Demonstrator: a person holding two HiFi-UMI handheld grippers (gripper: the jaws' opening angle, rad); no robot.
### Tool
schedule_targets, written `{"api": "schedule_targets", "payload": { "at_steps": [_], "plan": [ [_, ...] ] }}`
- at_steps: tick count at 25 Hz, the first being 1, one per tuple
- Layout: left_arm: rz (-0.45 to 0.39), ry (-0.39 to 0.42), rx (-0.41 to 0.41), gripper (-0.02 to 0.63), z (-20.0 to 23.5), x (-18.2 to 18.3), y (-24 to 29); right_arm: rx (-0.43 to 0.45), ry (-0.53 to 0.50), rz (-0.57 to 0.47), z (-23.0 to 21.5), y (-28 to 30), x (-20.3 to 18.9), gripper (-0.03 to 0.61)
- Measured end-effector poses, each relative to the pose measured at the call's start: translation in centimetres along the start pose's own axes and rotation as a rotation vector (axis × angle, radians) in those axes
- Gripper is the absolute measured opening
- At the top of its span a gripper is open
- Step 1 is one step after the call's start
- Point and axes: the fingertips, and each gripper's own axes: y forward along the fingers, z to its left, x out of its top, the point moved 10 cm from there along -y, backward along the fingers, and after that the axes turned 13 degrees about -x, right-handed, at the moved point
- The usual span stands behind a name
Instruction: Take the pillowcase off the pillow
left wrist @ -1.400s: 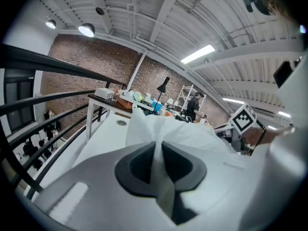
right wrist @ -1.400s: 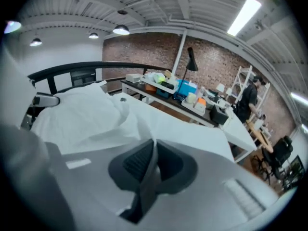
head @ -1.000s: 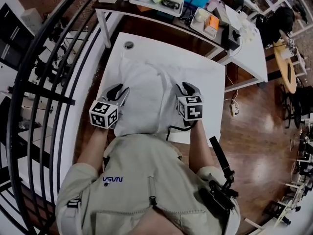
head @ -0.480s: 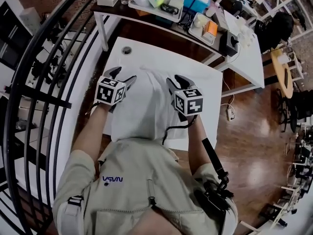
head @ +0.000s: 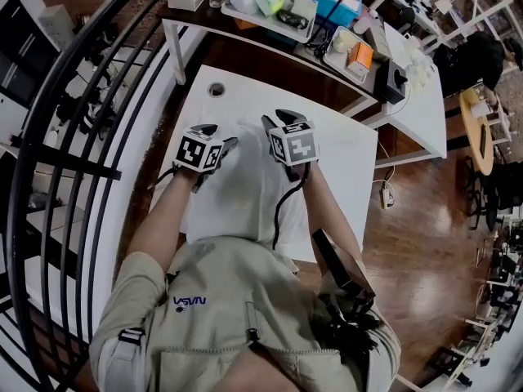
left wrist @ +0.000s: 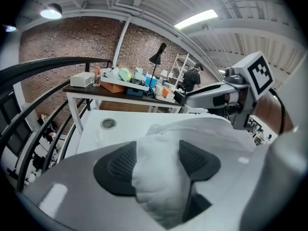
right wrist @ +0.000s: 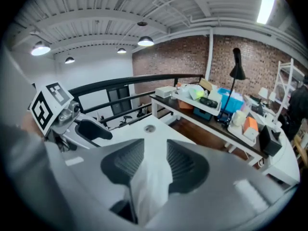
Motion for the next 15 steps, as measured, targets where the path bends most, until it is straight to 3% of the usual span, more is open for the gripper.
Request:
{"api": "schedule_targets", "payload": {
  "at_steps": [5,9,12,15],
  "plan": [
    [0.054,0.031,-0.011,0.207,-0.6,-0.9,0.6,0.037,-0.084,0.151,1.1,3.2,-0.7,0.151],
    [0.115,0.174,-0.039,0.059,-3.3,-2.6,1.4,0.077,-0.158,0.282,2.2,4.6,-2.1,0.170],
    [0.104,0.265,-0.046,0.030,-5.7,-3.2,0.9,0.106,-0.183,0.363,2.5,4.9,-3.2,0.170],
    [0.062,0.284,-0.054,0.028,-7.1,-3.5,-0.8,0.147,-0.173,0.372,3.0,4.2,-3.6,0.145]
  ]
}}
